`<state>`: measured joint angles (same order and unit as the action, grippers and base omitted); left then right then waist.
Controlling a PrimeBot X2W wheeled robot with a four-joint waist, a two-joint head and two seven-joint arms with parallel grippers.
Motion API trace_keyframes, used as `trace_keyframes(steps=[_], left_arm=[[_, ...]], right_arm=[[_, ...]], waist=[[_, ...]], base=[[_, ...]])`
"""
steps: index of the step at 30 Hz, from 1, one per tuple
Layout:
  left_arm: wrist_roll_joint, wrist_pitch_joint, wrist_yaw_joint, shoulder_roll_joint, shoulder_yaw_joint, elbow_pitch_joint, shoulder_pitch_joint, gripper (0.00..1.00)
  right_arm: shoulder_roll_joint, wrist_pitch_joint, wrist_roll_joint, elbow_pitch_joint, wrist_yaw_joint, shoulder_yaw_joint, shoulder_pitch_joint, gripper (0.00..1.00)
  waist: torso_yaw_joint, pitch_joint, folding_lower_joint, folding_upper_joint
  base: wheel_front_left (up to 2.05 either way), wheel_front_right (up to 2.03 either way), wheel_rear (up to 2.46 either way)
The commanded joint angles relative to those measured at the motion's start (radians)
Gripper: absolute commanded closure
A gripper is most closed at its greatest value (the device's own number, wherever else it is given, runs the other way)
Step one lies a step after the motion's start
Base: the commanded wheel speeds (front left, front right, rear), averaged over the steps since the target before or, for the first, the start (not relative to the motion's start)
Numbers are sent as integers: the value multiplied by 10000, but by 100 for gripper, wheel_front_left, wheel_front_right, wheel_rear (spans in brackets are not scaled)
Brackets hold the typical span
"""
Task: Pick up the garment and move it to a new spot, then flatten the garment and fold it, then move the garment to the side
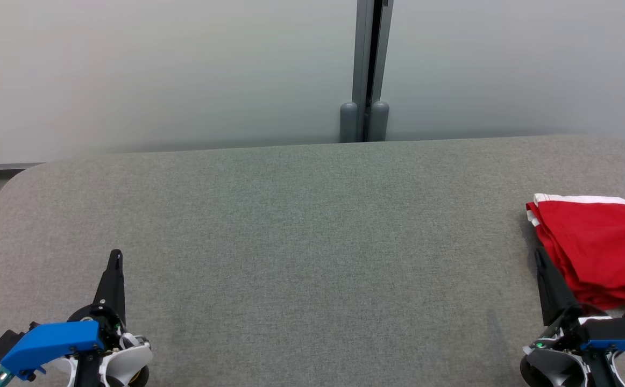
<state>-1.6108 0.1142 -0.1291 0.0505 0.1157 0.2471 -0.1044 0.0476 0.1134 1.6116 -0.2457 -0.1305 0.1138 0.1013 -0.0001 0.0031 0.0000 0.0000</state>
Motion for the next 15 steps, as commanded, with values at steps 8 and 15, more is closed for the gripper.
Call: trace_keyframes(steps=[8, 15], left_arm=[[-23, 47, -52, -18, 30, -38, -101, 100], [-23, 47, -52, -18, 30, -39, -101, 100]], right_arm=[[47, 45, 27, 32, -4, 21, 134, 100], [47, 45, 27, 32, -4, 20, 129, 100]], waist=[[1, 0, 0, 0], [1, 0, 0, 0]], base=[[0, 0, 0], [0, 0, 0]])
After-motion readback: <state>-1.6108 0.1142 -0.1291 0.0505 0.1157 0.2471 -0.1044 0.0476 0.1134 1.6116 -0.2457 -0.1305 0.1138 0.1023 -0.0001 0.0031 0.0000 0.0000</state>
